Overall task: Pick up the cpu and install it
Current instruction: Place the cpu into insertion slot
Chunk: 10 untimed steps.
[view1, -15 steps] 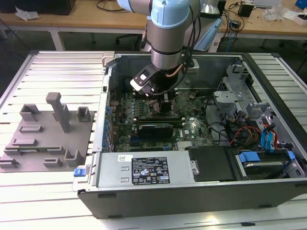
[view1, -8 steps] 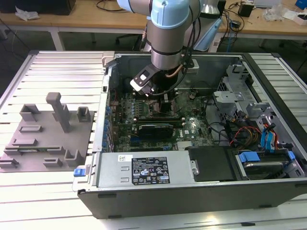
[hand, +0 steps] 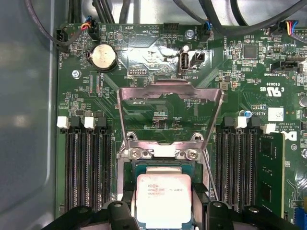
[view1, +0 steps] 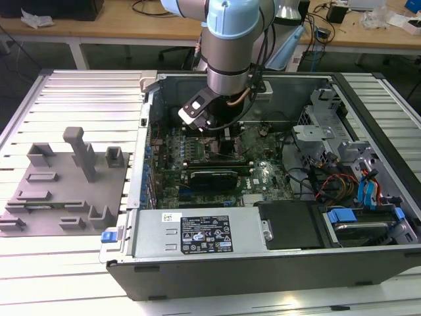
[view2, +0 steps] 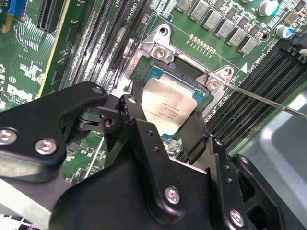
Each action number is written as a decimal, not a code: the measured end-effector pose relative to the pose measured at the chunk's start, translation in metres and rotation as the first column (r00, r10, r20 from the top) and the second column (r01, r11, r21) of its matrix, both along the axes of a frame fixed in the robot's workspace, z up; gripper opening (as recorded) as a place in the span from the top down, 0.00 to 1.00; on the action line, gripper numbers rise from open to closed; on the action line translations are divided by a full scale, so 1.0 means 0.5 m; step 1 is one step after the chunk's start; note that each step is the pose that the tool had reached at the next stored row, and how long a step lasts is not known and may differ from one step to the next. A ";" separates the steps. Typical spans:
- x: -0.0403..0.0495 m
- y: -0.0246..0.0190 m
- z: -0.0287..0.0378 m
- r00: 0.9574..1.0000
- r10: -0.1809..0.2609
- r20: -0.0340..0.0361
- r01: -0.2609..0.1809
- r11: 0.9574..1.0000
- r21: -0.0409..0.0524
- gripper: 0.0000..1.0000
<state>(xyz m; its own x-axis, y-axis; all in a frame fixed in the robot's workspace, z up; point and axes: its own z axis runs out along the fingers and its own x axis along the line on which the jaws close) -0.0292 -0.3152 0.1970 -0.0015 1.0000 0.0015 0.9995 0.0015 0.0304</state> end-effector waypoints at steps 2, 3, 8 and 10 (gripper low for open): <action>0.000 0.0000 0.000 1.000 0.000 0.000 0.000 1.000 0.000 0.45; 0.000 0.0000 -0.001 1.000 0.000 0.000 0.000 1.000 0.000 0.45; 0.000 0.0000 -0.002 1.000 0.000 0.000 0.000 1.000 0.001 0.45; 0.000 -0.0001 -0.003 1.000 0.000 0.000 0.000 1.000 0.001 0.45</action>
